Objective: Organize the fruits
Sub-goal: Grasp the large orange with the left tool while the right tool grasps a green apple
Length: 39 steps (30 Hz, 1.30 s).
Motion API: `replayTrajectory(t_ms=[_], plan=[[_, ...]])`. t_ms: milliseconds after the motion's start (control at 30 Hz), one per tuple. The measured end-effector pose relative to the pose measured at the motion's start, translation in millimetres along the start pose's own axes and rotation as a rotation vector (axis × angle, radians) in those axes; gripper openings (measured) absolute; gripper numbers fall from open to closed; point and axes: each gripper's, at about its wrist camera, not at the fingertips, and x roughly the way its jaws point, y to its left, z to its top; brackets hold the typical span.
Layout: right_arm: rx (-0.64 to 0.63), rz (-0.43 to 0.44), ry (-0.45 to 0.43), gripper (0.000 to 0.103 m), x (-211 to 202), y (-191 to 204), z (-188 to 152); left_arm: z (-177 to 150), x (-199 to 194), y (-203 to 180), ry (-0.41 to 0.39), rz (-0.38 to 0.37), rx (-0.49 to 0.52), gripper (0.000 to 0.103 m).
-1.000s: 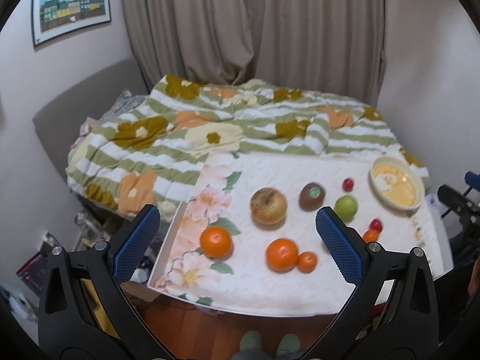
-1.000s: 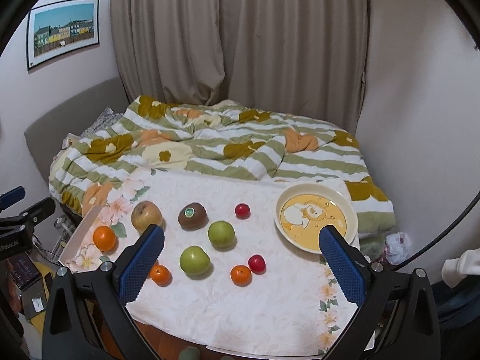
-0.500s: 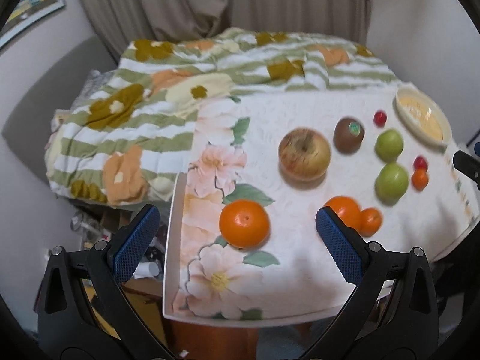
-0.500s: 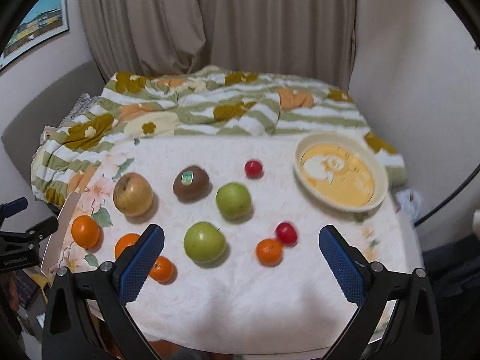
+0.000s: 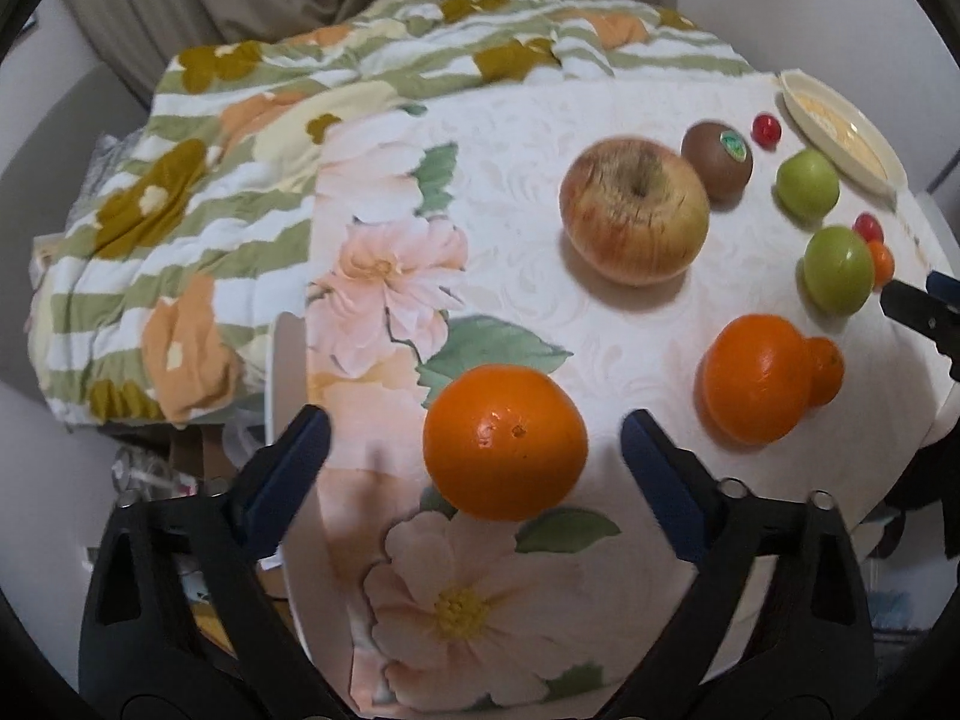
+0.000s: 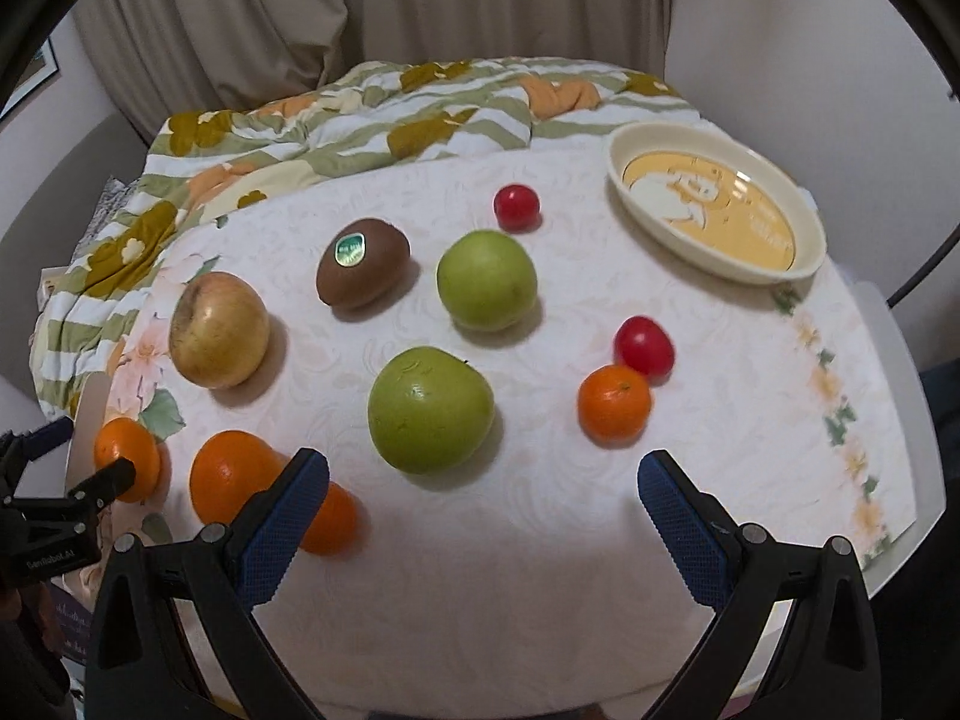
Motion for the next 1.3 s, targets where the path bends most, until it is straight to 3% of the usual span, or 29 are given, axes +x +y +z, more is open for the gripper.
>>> replayTrajectory(t_ms=[133,200,333,500,767,833,1300], plan=[[0.02,0.017,0.027,0.092,17.8,5.1,2.5,-0.3,14.8,-0.6,0.028,-0.033,0.019,0.088],[0.025,0.014,0.038,0.088,25.6,8.9,3.9,-1.4,19.2,-2.8,0.037,-0.052,0.035,0.079],[0.045,0.02,0.044,0.087,32.9,10.4,5.7,-3.6,24.2,-6.9,0.05,-0.088,0.052,0.068],[0.041,0.026,0.057,0.074,40.6,14.9,8.8,-5.2,22.7,-9.8,0.045,-0.083,0.075,0.068],[0.011,0.016,0.074,0.06,52.7,18.8,13.5,-8.7,19.8,-7.4,0.047,-0.083,0.075,0.068],[-0.001,0.011,0.069,0.052,51.8,19.3,13.6,-8.6,19.9,-7.0,0.047,-0.084,0.072,0.068],[-0.038,0.026,0.037,0.052,21.7,29.0,19.5,-6.3,-14.7,-2.2,-0.009,-0.105,0.038,0.067]])
